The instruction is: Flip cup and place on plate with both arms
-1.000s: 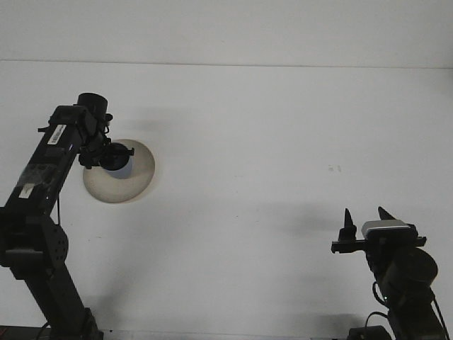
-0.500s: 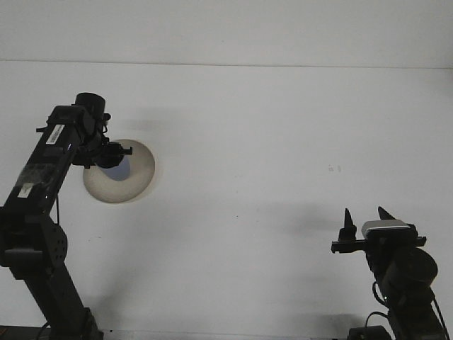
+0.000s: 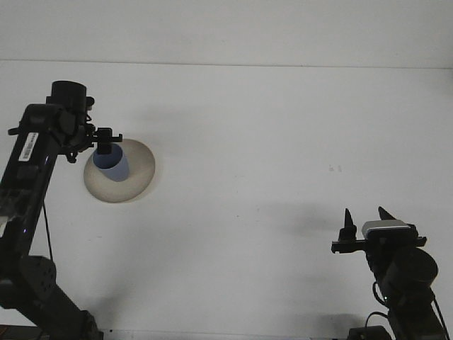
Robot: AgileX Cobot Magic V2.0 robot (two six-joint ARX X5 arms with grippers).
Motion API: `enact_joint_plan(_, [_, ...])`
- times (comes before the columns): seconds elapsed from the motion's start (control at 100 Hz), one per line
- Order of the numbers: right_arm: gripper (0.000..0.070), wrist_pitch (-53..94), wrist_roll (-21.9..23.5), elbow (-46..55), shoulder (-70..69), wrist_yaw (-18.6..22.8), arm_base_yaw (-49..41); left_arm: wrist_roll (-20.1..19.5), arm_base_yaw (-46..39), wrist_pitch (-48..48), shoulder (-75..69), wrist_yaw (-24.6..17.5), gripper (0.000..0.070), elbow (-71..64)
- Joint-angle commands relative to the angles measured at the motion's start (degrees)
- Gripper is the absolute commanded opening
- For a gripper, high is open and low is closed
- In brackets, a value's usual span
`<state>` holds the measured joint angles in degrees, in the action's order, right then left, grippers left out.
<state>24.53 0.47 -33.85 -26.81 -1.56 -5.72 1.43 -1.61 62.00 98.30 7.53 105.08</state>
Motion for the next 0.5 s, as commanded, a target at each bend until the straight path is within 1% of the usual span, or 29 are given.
enact_joint_plan(0.0, [0.0494, -0.5, 1.0, -0.6, -0.1, 0.0, -0.2, 0.8, 0.0, 0.5, -1.3, -0.1, 0.0353, 1.1])
enact_joint_plan(0.1, [0.0494, -0.5, 1.0, -0.6, -0.1, 0.0, -0.2, 1.3, 0.3, -0.5, -6.0, -0.1, 0.0353, -0.7])
enact_joint_plan(0.24, [0.0494, -0.5, 1.0, -0.6, -0.1, 0.0, -0.2, 1.9, 0.8, -5.3, -14.8, -0.1, 0.0353, -7.7])
enact_joint_plan(0.49, [0.0494, -0.5, 1.0, -0.6, -0.1, 0.0, -0.2, 2.3, 2.6, -17.6, -33.7, -0.1, 0.0353, -25.3])
